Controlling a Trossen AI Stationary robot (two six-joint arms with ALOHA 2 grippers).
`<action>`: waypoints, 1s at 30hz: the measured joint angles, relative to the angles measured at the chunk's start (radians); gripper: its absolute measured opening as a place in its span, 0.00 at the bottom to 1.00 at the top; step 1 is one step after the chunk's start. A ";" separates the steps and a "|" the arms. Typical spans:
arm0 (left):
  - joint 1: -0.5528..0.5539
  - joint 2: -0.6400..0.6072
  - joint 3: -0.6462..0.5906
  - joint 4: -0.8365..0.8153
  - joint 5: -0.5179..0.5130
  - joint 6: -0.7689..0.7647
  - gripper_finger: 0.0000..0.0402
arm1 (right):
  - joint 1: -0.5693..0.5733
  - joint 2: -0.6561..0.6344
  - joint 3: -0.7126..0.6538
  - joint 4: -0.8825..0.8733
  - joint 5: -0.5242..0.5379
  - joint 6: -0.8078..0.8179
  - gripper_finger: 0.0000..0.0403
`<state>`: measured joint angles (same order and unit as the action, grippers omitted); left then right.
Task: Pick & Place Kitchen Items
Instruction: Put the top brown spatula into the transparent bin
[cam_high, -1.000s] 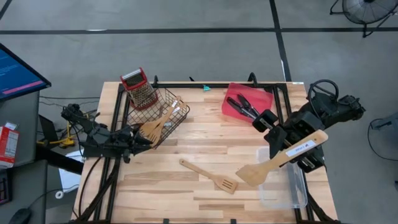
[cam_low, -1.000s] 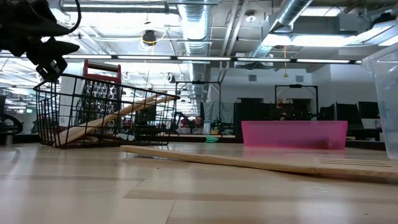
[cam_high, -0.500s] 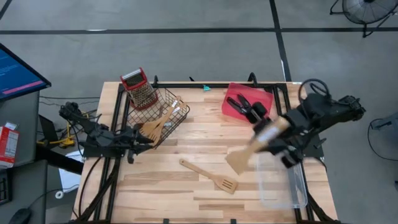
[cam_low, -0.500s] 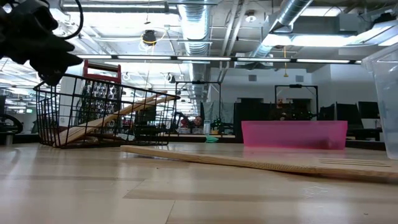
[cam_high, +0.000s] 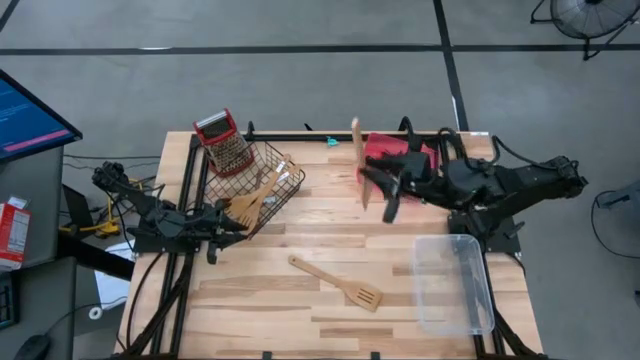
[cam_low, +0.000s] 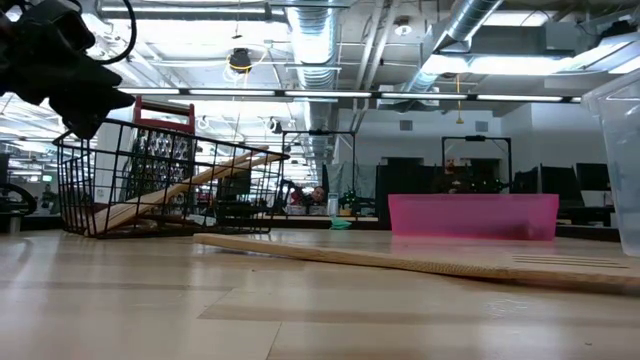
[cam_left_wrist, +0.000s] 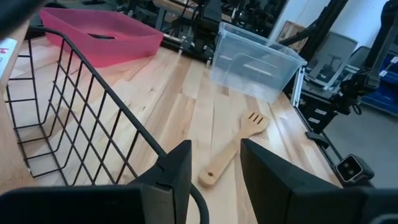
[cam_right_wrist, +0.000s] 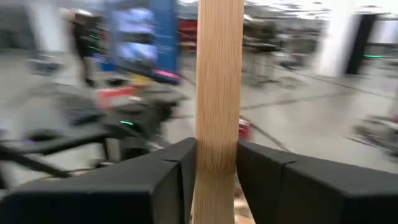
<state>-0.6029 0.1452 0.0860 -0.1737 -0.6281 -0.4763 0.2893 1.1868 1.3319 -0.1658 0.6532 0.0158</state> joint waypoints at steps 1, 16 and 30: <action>0.000 0.000 0.000 0.005 0.000 0.000 0.29 | -0.010 0.005 0.000 -0.017 0.037 0.000 0.25; 0.000 -0.100 0.000 0.174 -0.058 -0.044 0.29 | -0.095 0.028 0.001 -0.180 0.106 0.143 0.25; 0.005 -0.145 0.013 0.177 0.633 0.014 0.29 | -0.036 0.022 0.002 -0.449 0.100 0.453 0.25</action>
<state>-0.5983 0.0006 0.0990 0.0036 0.0052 -0.4626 0.2536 1.2083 1.3338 -0.6148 0.7533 0.4685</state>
